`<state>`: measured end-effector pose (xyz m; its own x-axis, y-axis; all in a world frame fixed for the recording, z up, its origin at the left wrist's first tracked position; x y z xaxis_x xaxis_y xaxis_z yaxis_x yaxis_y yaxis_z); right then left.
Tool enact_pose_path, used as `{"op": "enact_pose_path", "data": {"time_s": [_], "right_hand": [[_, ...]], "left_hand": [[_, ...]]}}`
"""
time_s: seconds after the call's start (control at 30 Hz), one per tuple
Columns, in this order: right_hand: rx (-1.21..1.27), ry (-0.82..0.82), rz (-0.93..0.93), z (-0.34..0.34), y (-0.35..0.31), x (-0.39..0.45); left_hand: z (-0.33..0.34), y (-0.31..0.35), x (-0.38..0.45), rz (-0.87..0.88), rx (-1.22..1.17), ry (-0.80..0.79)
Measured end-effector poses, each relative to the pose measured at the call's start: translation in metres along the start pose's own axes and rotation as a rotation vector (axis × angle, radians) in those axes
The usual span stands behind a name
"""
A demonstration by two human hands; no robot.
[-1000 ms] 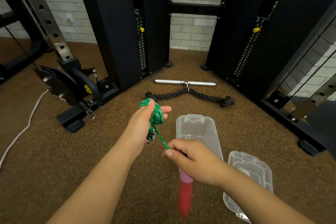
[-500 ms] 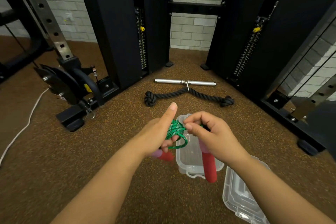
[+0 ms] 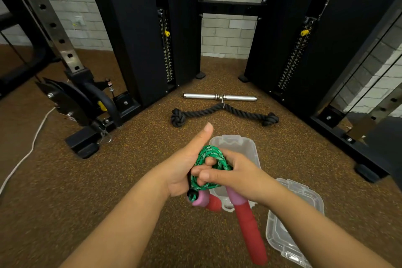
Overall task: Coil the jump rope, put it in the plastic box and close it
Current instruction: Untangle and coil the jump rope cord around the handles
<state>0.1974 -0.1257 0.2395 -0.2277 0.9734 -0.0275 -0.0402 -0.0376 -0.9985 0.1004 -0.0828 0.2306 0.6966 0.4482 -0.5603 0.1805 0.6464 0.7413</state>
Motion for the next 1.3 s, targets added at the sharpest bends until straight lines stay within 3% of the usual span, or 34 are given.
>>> {"op": "enact_pose_path", "data": {"time_s": [0.13, 0.23, 0.4, 0.57, 0.8, 0.97, 1.17, 1.3], "right_hand": [[0.024, 0.026, 0.028, -0.017, -0.001, 0.001], [-0.071, 0.083, 0.057, -0.028, -0.001, -0.002], [-0.262, 0.169, 0.060, -0.032, 0.005, -0.001], [-0.219, 0.257, 0.016, -0.034, 0.007, 0.004], [-0.190, 0.325, -0.071, -0.040, 0.008, 0.004], [-0.066, 0.283, -0.093, -0.039, 0.013, 0.004], [0.084, 0.198, -0.151, -0.037, 0.008, 0.000], [-0.075, 0.072, -0.041, -0.036, 0.023, -0.004]], "left_hand": [[0.002, 0.004, -0.005, 0.068, -0.029, -0.148], [-0.002, 0.004, -0.005, 0.032, -0.084, -0.126], [-0.012, 0.004, -0.001, 0.074, 0.024, 0.108], [-0.010, 0.013, 0.002, 0.182, 0.238, 0.384], [-0.006, 0.025, 0.003, 0.318, 0.286, 0.532], [0.000, 0.032, 0.003, 0.360, 0.256, 0.536], [0.006, 0.044, 0.004, 0.402, 0.195, 0.428], [0.003, 0.048, 0.008, 0.421, 0.049, 0.373]]}}
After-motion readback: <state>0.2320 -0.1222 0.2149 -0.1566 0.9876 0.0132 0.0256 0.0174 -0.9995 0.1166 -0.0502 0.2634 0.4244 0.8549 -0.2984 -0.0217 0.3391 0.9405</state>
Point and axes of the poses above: each hand's wrist, its own x-axis towards the middle knuckle, its own z-axis out of the palm, y = z × x, the point moved 5 cm from there along x, towards the middle knuckle, and after that the axes turned 10 degrees about -z, right-handed, at the moved point
